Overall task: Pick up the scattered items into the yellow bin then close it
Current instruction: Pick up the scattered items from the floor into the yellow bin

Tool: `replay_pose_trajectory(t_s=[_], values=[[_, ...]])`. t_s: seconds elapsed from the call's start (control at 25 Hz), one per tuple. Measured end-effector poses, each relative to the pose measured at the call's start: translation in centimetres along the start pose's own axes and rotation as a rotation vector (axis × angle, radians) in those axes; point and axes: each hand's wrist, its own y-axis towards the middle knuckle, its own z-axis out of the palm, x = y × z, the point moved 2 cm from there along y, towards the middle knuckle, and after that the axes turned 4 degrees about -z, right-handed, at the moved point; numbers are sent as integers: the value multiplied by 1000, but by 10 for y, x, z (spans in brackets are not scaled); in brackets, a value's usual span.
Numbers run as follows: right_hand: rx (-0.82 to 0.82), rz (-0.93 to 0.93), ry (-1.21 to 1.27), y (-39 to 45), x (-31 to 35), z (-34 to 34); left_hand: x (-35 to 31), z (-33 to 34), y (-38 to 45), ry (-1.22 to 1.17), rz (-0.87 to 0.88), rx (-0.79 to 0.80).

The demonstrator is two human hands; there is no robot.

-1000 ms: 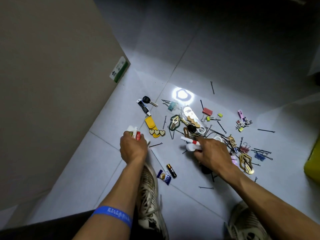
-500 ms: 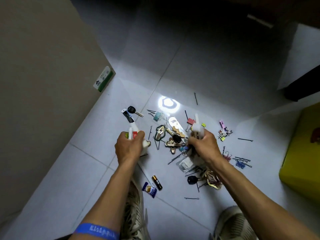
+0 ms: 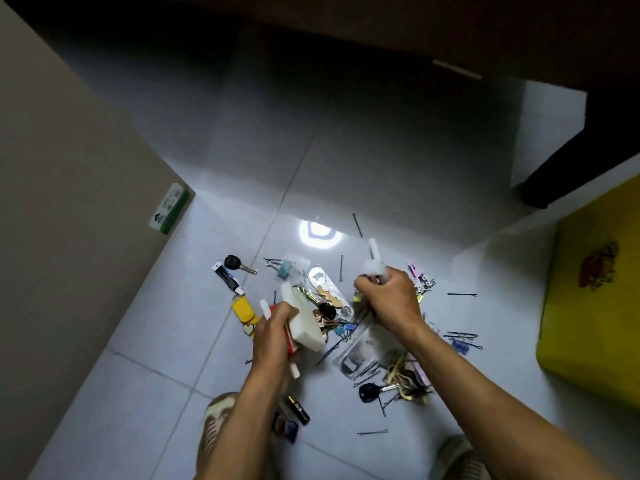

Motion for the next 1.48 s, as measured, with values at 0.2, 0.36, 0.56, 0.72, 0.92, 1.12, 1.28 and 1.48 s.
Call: replay_pose_trajectory(t_s=[0.2, 0.36, 0.56, 0.72, 0.92, 1.12, 1.28, 1.48], values=[[18, 232, 1103, -77, 38, -94, -12, 79, -71, -253, -69, 426], [-247, 7, 1147, -141, 64, -236, -15, 212, -193, -39, -23, 805], [-576, 44, 988, -158, 56, -364, -8, 350, -285, 294, -44, 926], [-585, 99, 647, -144, 37, -366, -13, 350, -261, 351, 98, 784], [-585, -244, 344, -131, 51, -265, -18, 251, -178, 178, 289, 491], [-204, -146, 82, -96, 9, -141, 5, 115, -66, 292, 179, 36], [-171, -216, -439, -41, -14, -96, 11, 70, -19, 518, 267, -162], [-65, -305, -841, 8, -29, -64, 15, 57, 15, 888, 447, -379]])
